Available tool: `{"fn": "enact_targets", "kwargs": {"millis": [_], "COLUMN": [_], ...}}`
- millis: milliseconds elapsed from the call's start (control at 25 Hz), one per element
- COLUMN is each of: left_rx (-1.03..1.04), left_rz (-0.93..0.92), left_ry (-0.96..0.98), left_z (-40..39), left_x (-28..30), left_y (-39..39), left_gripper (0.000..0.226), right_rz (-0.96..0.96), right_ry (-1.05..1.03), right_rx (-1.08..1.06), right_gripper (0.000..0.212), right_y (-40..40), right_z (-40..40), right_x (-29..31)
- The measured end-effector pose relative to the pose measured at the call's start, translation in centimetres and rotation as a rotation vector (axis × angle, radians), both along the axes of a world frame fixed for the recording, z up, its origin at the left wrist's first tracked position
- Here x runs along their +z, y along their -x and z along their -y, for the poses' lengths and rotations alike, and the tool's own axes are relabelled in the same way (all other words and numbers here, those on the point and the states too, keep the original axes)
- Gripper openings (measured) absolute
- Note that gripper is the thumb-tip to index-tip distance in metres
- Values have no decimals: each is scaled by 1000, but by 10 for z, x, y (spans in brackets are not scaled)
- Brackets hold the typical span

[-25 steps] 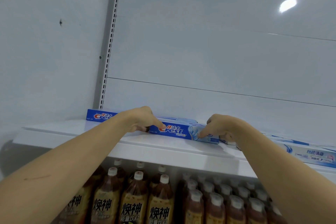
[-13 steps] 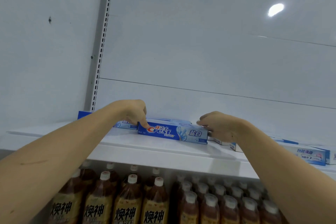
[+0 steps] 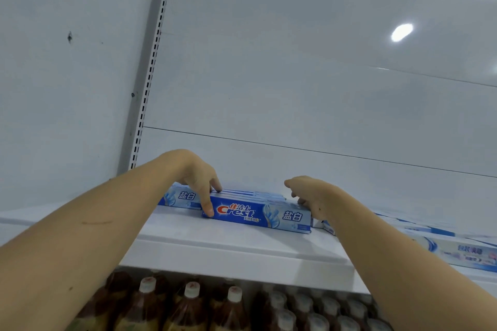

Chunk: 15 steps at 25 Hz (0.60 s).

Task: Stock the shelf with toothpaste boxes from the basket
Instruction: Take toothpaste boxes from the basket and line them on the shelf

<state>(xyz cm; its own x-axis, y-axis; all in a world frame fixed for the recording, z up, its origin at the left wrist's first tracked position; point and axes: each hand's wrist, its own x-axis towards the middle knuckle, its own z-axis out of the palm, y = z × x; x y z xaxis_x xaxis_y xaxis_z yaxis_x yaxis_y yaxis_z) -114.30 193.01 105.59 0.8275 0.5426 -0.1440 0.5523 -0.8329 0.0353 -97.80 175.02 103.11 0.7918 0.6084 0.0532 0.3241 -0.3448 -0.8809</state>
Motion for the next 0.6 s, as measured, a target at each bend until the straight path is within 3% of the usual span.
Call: {"fn": "enact_targets", "kwargs": {"millis": [120,200,280,400,520,600], "left_rx": [25,31,15,-47,-74,-57], "left_rz": [86,113,61,-39,-76,-124], "left_ry": [109,105,117,2,-112,-90], "left_z": [-9,-17,-21,-21,-24,-26], "left_x": [-3,-3,-2,-4,1,2], "left_y": [4,6,3,-11,-27,-37], "left_gripper": [94,101,99,87,85,94], "right_rz": [-93,-99,-3,129,365,488], "right_ry": [-55,68,301,435,502,533], "right_rx": [46,154,266,297,228,190], "right_gripper": [47,46,61,95,97,96], "right_y": [-8,-5,-4,-11,-23,-32], "right_z": [-1,5,10,3,-17,-29], "right_x": [-3,-1,0,3,5,2]}}
